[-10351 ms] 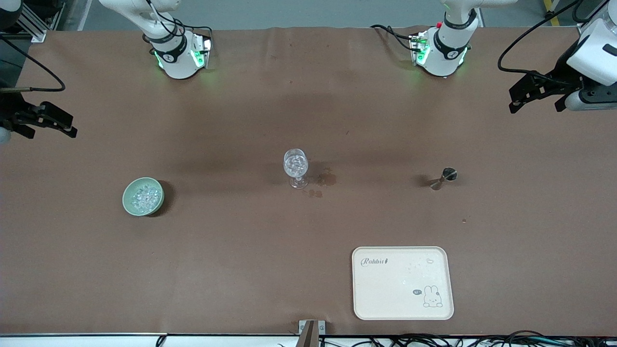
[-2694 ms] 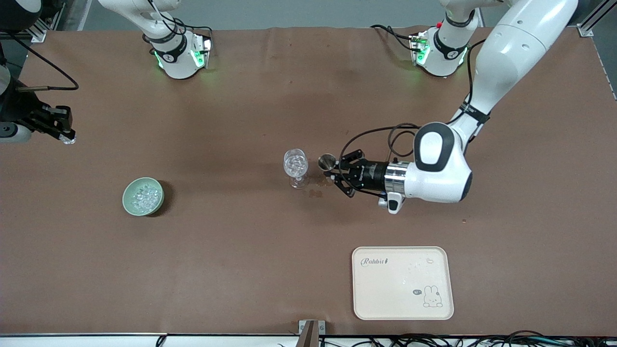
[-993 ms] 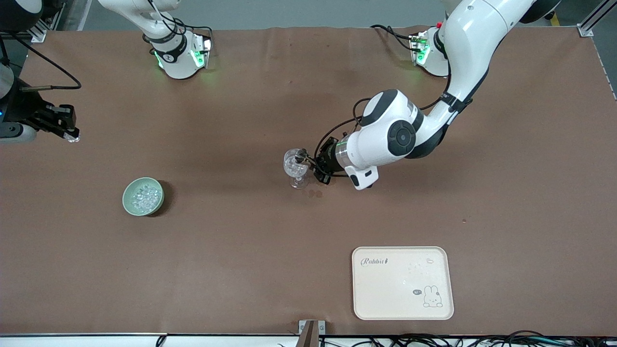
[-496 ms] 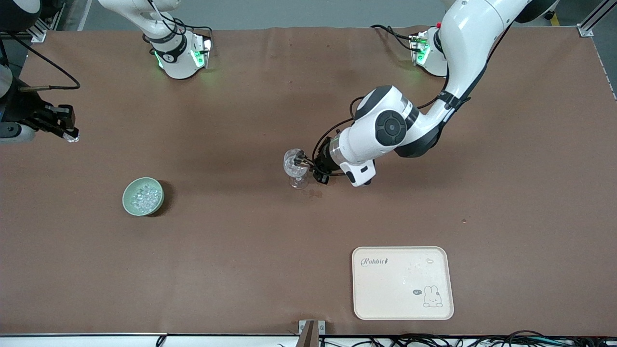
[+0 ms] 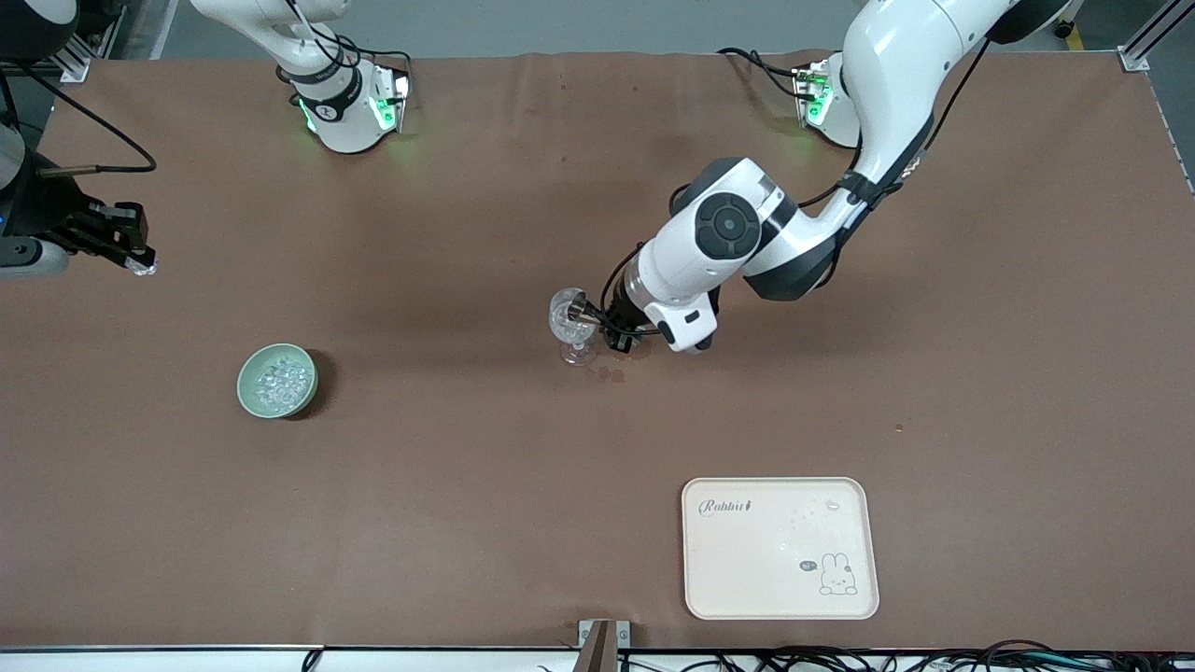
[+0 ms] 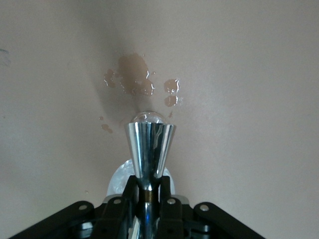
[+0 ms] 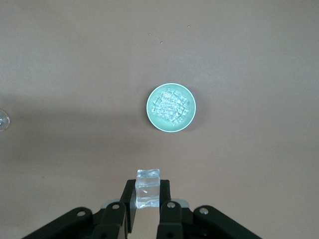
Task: Pour wine and add ice with both arms
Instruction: 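Tilt the jigger over the glass with the left gripper to pour wine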
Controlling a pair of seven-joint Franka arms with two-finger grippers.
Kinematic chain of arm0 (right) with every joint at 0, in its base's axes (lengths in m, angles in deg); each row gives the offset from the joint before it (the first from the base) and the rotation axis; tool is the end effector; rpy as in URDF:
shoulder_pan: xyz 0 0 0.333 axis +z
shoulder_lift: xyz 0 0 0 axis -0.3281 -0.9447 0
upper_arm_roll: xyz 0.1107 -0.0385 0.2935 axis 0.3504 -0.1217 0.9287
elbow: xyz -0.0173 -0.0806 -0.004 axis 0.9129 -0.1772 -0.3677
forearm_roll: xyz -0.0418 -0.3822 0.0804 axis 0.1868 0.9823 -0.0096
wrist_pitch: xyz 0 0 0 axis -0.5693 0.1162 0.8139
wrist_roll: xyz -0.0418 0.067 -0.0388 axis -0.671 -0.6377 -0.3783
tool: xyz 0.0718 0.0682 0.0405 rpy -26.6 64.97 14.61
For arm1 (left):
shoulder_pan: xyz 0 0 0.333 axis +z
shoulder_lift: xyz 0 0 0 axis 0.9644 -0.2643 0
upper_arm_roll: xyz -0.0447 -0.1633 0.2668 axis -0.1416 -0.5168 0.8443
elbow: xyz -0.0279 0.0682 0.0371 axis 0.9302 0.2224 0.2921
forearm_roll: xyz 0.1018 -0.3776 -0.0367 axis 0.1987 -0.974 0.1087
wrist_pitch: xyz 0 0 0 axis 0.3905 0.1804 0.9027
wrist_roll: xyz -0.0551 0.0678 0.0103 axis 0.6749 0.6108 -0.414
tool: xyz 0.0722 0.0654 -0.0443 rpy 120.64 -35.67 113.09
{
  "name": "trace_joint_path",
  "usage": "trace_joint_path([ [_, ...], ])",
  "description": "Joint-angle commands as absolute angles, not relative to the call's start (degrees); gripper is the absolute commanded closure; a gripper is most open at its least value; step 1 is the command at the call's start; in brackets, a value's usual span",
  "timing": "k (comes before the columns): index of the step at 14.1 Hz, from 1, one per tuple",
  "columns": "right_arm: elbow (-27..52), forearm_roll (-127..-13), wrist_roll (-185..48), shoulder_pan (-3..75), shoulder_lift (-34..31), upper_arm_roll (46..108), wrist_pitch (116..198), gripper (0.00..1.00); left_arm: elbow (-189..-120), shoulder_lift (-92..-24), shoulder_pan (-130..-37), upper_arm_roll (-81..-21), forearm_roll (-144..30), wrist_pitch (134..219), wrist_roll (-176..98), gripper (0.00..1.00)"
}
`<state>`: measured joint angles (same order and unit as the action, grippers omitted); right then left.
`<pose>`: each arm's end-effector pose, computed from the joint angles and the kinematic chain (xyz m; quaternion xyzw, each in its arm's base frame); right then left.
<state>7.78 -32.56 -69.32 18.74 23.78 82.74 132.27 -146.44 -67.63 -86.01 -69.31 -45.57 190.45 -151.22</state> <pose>0.5435 -0.0014 0.6105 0.9993 0.0346 -0.0128 0.0026 0.5275 -0.4694 0.3509 0.7713 0.6109 -0.1375 0.1140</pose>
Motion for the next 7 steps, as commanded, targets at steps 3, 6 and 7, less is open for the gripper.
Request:
trace_joint_path([
  [3,8.8,-33.6,-68.5,17.8,24.8,83.0,132.3,0.93,-146.6,-65.5,-86.9,-68.8,-41.6,189.8,-153.6,1.00],
  [6,8.8,-33.5,-68.5,17.7,24.8,83.0,132.3,0.93,-146.7,-64.9,-87.2,-68.8,-41.0,189.5,-153.8,1.00],
  [7,8.8,-33.6,-68.5,17.7,24.8,83.0,132.3,0.93,-146.7,-64.8,-87.4,-68.8,-41.0,189.1,-153.8,1.00],
])
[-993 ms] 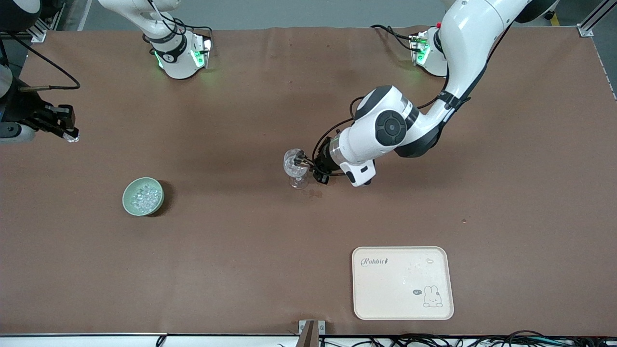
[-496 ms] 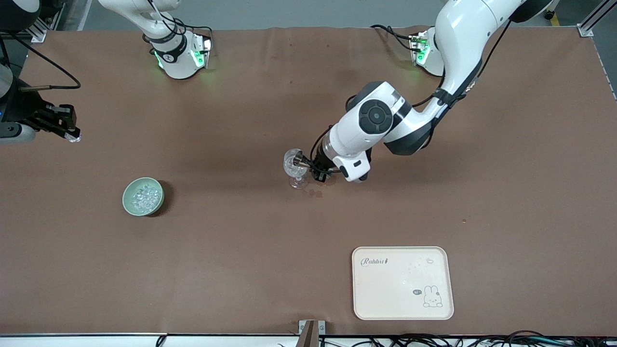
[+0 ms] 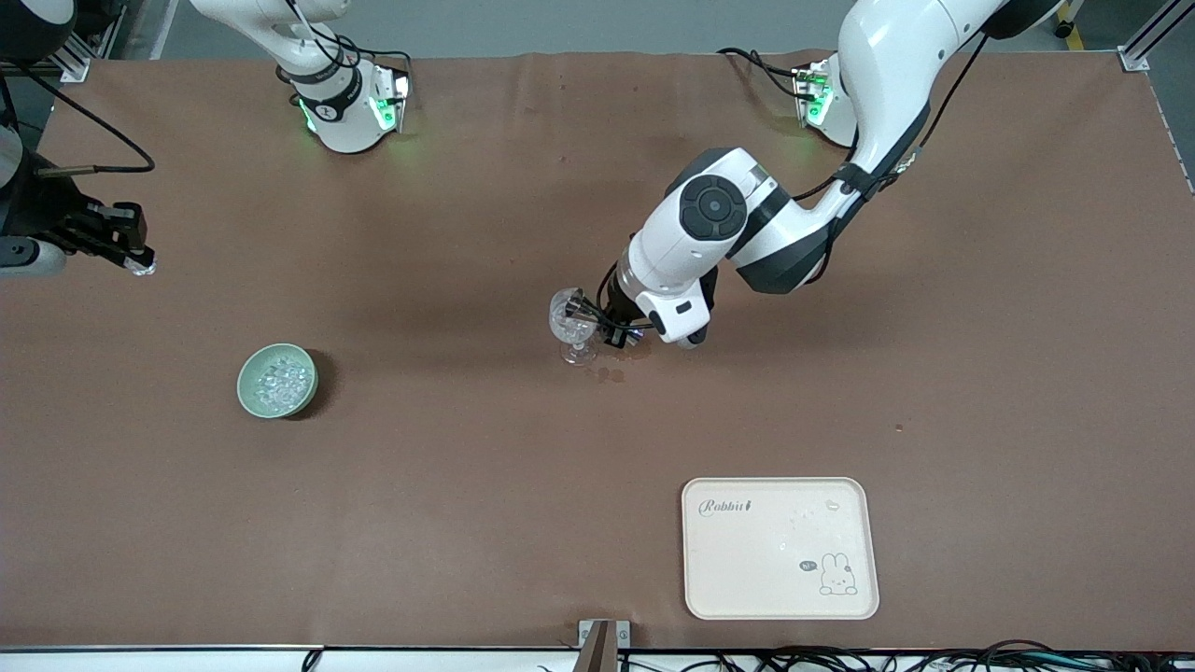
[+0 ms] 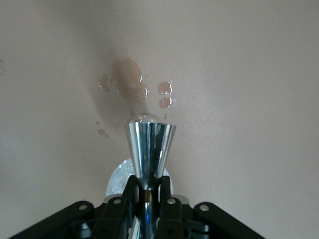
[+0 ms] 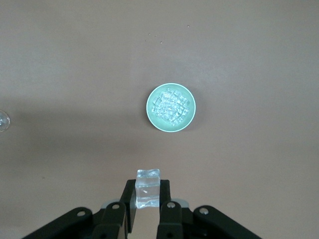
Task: Pour wine and add ice with both arms
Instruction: 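Tilt the jigger over the glass with the left gripper to pour wine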
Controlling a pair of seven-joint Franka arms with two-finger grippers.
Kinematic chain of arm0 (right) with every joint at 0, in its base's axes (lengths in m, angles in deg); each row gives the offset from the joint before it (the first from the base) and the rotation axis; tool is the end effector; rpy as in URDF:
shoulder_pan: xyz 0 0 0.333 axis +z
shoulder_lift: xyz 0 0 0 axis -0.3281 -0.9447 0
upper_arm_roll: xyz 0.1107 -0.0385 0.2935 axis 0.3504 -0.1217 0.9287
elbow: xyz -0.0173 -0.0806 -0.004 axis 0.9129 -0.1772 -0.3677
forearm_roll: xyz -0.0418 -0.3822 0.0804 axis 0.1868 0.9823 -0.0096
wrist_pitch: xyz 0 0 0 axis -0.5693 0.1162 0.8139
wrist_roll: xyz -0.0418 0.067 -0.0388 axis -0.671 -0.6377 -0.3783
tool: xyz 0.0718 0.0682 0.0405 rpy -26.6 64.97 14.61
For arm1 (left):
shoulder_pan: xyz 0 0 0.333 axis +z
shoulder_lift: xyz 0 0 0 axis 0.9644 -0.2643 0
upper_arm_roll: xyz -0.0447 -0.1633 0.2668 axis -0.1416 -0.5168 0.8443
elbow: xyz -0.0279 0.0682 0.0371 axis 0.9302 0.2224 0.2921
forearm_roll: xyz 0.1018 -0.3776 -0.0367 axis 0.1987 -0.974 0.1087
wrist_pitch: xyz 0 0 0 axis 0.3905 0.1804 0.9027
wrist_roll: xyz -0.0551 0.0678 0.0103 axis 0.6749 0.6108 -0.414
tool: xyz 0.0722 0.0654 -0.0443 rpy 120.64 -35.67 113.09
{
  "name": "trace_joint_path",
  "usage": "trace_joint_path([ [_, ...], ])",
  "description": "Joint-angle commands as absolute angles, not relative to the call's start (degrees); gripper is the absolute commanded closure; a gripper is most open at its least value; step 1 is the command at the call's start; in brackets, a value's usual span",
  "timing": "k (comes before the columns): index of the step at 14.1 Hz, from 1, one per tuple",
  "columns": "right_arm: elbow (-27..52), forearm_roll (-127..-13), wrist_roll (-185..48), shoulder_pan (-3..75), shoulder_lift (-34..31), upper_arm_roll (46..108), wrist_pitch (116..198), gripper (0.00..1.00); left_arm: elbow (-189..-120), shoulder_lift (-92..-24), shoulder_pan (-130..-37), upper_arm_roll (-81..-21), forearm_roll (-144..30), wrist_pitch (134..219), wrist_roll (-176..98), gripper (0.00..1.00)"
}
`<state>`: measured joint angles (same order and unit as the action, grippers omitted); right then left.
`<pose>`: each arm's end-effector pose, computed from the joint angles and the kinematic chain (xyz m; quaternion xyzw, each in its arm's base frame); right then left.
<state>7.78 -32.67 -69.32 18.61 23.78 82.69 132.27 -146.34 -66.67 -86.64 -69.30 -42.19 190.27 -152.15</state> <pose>0.5435 -0.0029 0.6105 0.9994 0.0330 -0.0128 0.0016 0.5232 -0.4740 0.3612 0.7834 0.6004 -0.1098 0.1170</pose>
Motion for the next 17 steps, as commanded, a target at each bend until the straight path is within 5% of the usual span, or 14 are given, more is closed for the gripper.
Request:
trace_joint_path([
  [1,8.8,-33.5,-68.5,17.7,24.8,83.0,132.3,0.93,-146.7,-64.8,-87.4,-68.8,-40.9,189.0,-153.8,1.00],
  [13,8.8,-33.5,-68.5,17.8,24.7,83.0,132.6,0.92,-146.6,-65.4,-86.1,-69.4,-40.9,187.7,-153.2,1.00],
  [17,8.8,-33.5,-68.5,17.8,24.8,82.9,132.7,0.94,-146.0,-65.6,-83.4,-69.4,-58.7,187.4,-144.1,1.00],
])
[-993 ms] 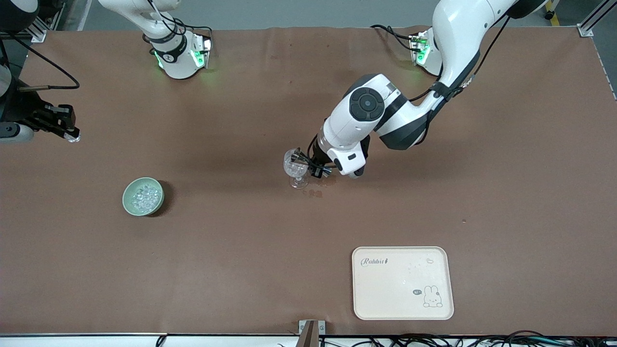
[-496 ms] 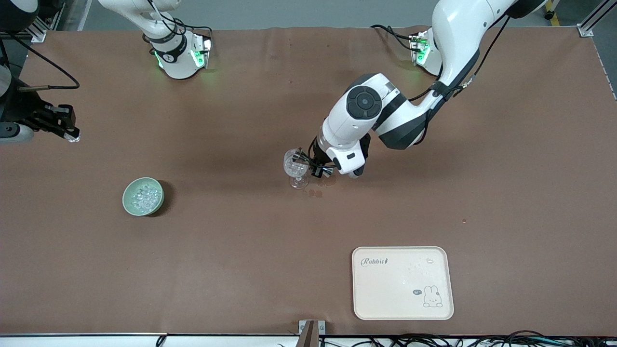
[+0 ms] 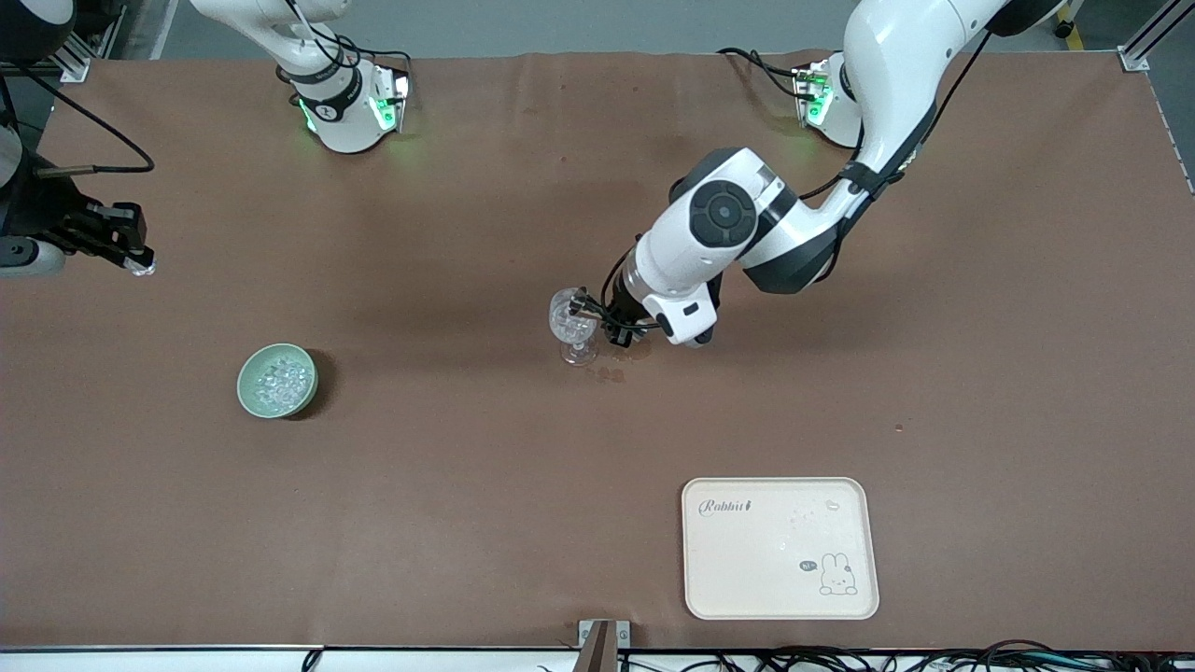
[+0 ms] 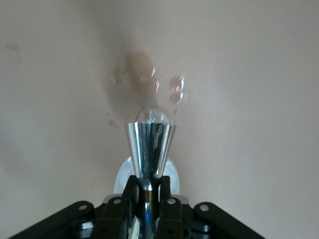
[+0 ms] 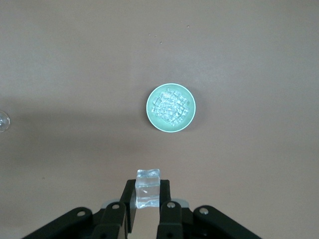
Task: Pour wine and add ice with both arms
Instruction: 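Carry the jigger to the tray while the right gripper brings ice over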
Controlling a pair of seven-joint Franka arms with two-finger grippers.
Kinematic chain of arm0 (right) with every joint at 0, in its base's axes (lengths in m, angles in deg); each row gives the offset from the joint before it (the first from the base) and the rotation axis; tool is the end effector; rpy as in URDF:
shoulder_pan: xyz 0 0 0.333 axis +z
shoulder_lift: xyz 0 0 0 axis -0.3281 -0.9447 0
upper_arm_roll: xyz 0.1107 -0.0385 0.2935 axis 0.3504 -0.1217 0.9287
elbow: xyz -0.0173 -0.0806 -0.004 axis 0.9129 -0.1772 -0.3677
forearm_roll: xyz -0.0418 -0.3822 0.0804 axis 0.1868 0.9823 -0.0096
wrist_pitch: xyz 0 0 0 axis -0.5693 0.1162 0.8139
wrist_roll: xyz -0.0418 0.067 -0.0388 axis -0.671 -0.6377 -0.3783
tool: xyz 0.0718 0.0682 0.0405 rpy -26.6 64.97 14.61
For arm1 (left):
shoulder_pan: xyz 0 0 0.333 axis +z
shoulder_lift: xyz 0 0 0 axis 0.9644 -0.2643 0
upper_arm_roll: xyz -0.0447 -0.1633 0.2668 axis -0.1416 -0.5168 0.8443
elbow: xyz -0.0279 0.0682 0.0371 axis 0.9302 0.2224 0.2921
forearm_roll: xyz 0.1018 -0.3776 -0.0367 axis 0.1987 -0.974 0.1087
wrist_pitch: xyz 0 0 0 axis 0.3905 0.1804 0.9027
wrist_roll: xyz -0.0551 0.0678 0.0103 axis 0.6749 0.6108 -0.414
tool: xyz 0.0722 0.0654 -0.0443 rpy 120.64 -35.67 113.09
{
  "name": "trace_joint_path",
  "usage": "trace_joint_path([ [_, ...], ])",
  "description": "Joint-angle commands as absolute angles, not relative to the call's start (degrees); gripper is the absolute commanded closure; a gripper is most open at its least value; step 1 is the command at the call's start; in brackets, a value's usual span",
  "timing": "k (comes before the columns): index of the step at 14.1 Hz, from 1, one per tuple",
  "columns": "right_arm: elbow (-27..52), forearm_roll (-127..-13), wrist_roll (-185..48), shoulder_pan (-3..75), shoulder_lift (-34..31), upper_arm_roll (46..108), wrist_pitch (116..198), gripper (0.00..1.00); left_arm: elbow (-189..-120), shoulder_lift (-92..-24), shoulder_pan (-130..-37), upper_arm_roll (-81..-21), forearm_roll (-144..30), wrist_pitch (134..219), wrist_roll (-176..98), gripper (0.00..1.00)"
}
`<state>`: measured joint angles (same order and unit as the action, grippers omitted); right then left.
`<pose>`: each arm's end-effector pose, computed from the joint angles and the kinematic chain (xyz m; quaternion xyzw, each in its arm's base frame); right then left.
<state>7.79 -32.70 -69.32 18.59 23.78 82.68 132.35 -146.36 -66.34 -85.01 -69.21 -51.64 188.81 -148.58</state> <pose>0.5436 -0.0032 0.6106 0.9994 0.0328 -0.0122 0.0014 0.5318 -0.4603 0.3630 0.7592 0.6168 -0.1718 0.1166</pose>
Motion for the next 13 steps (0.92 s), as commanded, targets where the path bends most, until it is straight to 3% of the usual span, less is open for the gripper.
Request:
trace_joint_path([
  [1,8.8,-33.5,-68.5,17.8,24.7,83.0,132.7,0.94,-145.8,-65.6,-83.1,-69.4,-62.3,186.6,-141.0,1.00],
  [6,8.0,-33.4,-71.5,21.2,23.5,83.4,134.6,0.97,-139.9,-68.3,-74.6,-69.3,-76.8,177.9,-126.6,1.00],
  [13,2.6,-32.5,-96.2,37.9,13.8,83.4,139.4,0.97,-132.6,-76.2,-62.0,-69.3,-86.4,177.6,-117.4,1.00],
])
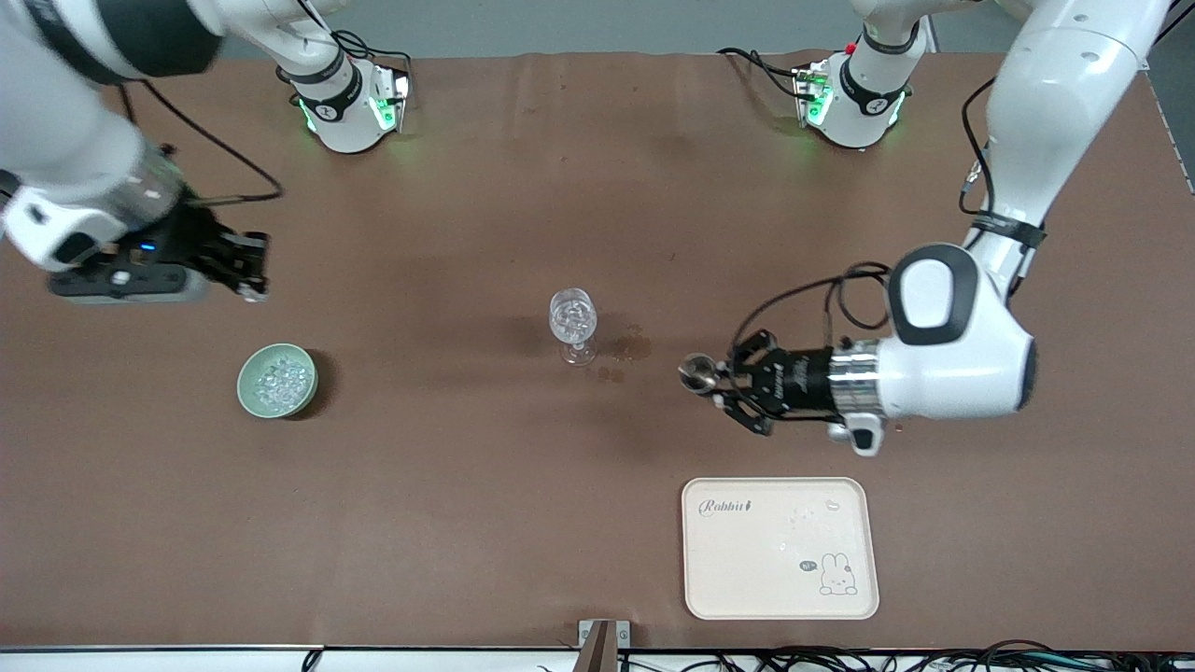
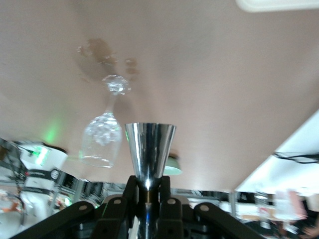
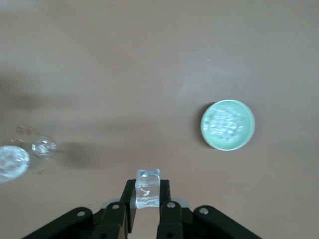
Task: Pour wine and add ice with both arms
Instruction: 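Carry the jigger to the tray while the right gripper brings ice over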
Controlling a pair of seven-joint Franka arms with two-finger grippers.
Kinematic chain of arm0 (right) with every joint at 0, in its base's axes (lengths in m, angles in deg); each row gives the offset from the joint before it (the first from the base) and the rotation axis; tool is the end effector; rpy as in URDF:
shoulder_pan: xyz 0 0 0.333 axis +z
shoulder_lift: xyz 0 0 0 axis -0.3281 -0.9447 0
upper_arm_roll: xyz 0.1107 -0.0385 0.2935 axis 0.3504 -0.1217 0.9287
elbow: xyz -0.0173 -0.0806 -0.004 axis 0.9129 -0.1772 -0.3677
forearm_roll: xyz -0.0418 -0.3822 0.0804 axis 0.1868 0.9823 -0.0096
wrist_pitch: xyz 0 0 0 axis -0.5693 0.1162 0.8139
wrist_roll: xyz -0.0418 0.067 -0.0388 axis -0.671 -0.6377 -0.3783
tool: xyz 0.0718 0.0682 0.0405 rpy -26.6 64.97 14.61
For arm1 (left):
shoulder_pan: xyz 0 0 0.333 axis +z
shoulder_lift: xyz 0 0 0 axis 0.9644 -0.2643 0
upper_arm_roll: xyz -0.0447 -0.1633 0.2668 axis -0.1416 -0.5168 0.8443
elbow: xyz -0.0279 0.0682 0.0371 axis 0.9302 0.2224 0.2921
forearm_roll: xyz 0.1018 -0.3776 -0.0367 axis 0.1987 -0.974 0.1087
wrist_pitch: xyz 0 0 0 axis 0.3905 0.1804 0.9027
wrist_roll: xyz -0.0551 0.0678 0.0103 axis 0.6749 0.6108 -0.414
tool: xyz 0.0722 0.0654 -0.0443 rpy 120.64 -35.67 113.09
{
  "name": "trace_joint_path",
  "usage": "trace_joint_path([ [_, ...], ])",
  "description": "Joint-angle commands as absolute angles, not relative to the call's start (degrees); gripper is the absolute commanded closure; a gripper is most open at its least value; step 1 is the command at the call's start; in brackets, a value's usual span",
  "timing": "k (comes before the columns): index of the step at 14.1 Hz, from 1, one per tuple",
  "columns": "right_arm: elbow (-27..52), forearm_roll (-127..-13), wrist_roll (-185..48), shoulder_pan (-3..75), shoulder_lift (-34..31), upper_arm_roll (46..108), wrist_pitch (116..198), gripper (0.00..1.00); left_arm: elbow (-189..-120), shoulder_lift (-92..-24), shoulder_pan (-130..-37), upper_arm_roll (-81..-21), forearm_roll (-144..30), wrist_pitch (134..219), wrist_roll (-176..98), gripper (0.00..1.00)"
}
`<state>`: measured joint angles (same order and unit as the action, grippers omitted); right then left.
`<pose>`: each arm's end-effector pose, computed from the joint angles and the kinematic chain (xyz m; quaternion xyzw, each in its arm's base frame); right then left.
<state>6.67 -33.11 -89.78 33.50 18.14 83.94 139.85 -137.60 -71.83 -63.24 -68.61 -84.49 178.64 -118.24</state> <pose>0.5621 0.1597 0.5759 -0.9999 0.0050 -0.0126 0.0064 0.6852 -0.2336 0.3721 0.6470 0.6153 -0.3541 0.2782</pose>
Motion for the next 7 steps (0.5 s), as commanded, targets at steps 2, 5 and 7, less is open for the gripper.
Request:
trace_joint_path([
  [2,-0.2,-32.6,-101.9,41.7,10.5,83.4,139.5,0.97,-129.1,-79.8,-60.1,-69.1,-87.9,178.3,-116.5,0.99],
  [5,-5.7,-32.6,-110.9,48.0,3.8,83.4,141.1,0.97,-126.8,-84.3,-56.7,-69.0,-90.8,180.1,-112.2,0.99],
  [7,-6.1,-32.6,-113.4,51.7,1.1,83.4,144.2,0.97,-126.7,-87.9,-54.9,-69.1,-92.0,182.4,-105.4,0.99],
])
